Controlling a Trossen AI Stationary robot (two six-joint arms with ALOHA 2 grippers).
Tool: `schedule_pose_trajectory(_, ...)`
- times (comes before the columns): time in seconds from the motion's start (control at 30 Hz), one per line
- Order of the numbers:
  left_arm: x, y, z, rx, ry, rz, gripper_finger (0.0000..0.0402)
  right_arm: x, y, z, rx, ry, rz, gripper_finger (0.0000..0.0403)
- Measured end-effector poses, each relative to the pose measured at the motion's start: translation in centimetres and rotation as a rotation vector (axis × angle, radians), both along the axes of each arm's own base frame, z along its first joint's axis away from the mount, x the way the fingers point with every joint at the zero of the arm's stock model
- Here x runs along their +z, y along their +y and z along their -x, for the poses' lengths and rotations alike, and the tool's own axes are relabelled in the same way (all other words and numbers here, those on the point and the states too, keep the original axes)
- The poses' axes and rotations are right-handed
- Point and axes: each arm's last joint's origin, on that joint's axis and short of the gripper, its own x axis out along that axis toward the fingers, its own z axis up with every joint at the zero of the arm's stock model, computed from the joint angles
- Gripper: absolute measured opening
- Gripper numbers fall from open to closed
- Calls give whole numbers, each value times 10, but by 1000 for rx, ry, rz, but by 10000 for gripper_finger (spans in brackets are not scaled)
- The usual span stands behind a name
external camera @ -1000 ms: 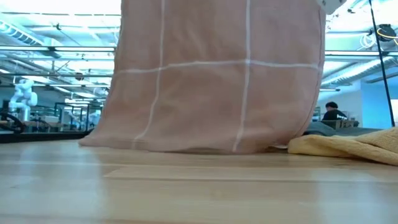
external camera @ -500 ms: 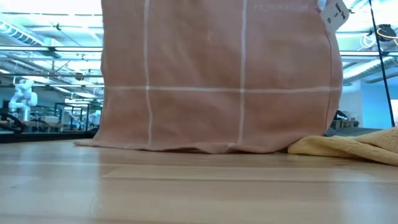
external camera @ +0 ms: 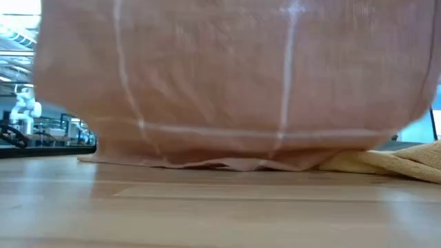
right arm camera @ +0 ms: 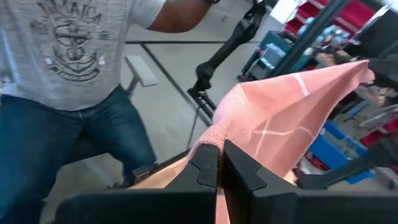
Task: Fold towel
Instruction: Fold the light brown towel
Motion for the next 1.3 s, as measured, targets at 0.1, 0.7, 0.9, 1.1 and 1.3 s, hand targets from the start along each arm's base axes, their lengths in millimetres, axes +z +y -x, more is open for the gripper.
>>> schedule_pose_trajectory(0.1, -6, -18, -10, -33, 35, -19, 0, -4, 8, -10, 15, 24, -3, 0)
schedule_pose_trajectory(0.7, -103, -94, -69, 383, 802, -198, 0, -90, 69, -80, -183, 685, 13, 0)
schedule_pose_trajectory(0.9, -126, -97, -74, 550, 998, -247, 0, -116, 80, -87, -323, 876, 76, 0)
schedule_pose_trajectory(1.1, -147, -101, -81, 655, 1023, -290, 0, -133, 97, -88, -344, 908, 130, 0)
schedule_pose_trajectory(1.3, -187, -98, -89, 783, 1088, -397, 0, -158, 109, -86, -402, 941, 224, 0)
